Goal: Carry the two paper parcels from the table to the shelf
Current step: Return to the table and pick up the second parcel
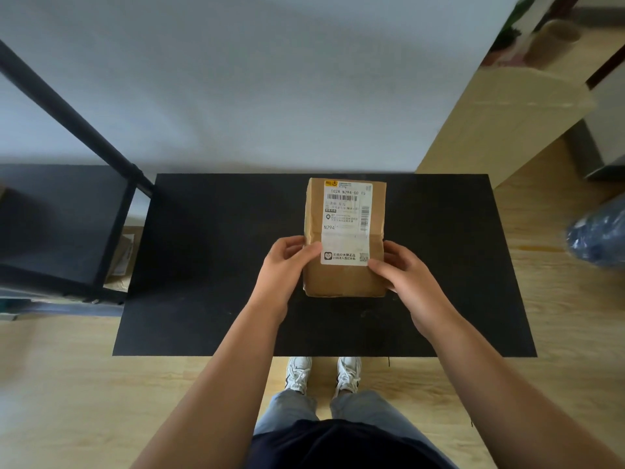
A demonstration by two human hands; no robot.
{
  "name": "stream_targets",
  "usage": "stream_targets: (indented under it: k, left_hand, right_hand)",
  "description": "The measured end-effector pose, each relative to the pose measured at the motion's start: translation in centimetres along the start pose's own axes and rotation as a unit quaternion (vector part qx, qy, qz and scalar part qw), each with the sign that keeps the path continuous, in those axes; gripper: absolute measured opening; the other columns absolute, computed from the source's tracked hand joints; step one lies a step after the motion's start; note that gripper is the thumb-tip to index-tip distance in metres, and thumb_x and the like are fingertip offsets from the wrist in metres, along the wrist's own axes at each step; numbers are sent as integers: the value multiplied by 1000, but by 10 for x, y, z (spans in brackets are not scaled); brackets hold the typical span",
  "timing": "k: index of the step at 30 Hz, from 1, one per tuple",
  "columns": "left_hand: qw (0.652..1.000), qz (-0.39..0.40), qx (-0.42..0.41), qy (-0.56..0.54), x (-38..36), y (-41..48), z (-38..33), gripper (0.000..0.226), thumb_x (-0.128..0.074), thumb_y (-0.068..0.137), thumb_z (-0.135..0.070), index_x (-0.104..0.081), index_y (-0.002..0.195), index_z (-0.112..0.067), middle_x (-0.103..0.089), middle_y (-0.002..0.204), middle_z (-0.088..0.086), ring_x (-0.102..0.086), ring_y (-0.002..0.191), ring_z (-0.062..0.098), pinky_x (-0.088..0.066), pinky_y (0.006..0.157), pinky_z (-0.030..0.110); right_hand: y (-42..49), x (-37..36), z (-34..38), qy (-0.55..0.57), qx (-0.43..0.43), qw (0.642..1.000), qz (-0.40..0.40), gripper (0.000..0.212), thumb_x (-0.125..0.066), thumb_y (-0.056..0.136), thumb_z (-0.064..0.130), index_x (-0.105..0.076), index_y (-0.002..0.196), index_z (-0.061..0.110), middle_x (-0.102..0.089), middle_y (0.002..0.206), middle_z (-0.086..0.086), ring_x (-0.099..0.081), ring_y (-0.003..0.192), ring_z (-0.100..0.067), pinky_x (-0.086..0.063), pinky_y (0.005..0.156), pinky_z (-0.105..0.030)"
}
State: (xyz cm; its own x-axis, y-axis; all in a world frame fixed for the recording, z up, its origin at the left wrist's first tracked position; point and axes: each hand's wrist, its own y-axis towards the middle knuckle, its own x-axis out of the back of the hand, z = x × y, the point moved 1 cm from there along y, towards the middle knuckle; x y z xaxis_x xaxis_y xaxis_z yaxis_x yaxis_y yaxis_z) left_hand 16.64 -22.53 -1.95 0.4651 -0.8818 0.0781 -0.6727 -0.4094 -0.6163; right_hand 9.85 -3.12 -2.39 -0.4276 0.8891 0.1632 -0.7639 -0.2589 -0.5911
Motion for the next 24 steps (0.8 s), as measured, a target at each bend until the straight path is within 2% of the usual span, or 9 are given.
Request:
stream_targets:
  k: [2,6,9,12,16,19,24]
  left_hand:
    - [1000,-9,-17,-17,4,-3,-9,53,-76,82,-39,-57,128,-19,-70,120,1,-67,111,17,-53,83,28]
    - [998,-16,-55,-29,13,-12,-24,52,-76,83,-35,-57,129,-20,-70,119,0,-68,109,16,-56,85,29]
    - [996,-10,-75,-46,18,-19,-30,56,-79,80,-31,-56,131,-22,-69,123,-1,-67,113,17,-54,97,39]
    - [994,6,-94,-63,20,-24,-35,54,-80,80,-25,-58,130,-20,-71,122,-1,-68,113,18,-53,101,44]
    - [991,16,-112,-67,24,-30,-41,58,-83,75,-27,-61,128,-21,-73,121,-2,-69,114,19,-52,101,46]
    - [989,22,-121,-79,28,-33,-45,53,-81,79,-20,-62,128,-20,-73,121,-1,-69,114,19,-51,102,47]
    - [988,30,-133,-79,31,-39,-50,55,-81,77,-21,-62,128,-19,-73,120,0,-69,113,19,-52,101,47]
  right_hand:
    - [-7,-2,10,-2,28,999,16,59,-70,91,30,-49,146,26,-65,130,7,-60,121,-13,-49,103,-37]
    - [-22,-3,31,4,78,996,32,45,-69,92,25,-55,133,36,-67,121,16,-61,111,1,-49,82,-19]
    - [-29,0,40,8,104,994,33,49,-71,90,24,-54,134,39,-66,126,16,-59,118,-1,-49,93,-25]
    - [-33,2,46,10,124,992,31,55,-71,90,22,-52,139,37,-64,130,17,-56,124,-3,-47,103,-33]
    - [-37,2,54,25,138,990,31,53,-70,90,17,-53,135,40,-66,128,16,-58,123,-3,-46,107,-38]
    - [-39,2,56,35,146,988,36,52,-69,91,15,-53,133,41,-66,129,15,-58,125,-7,-45,109,-43]
    - [-45,1,59,43,157,986,38,51,-69,90,16,-52,130,43,-66,130,15,-58,126,-7,-43,111,-44]
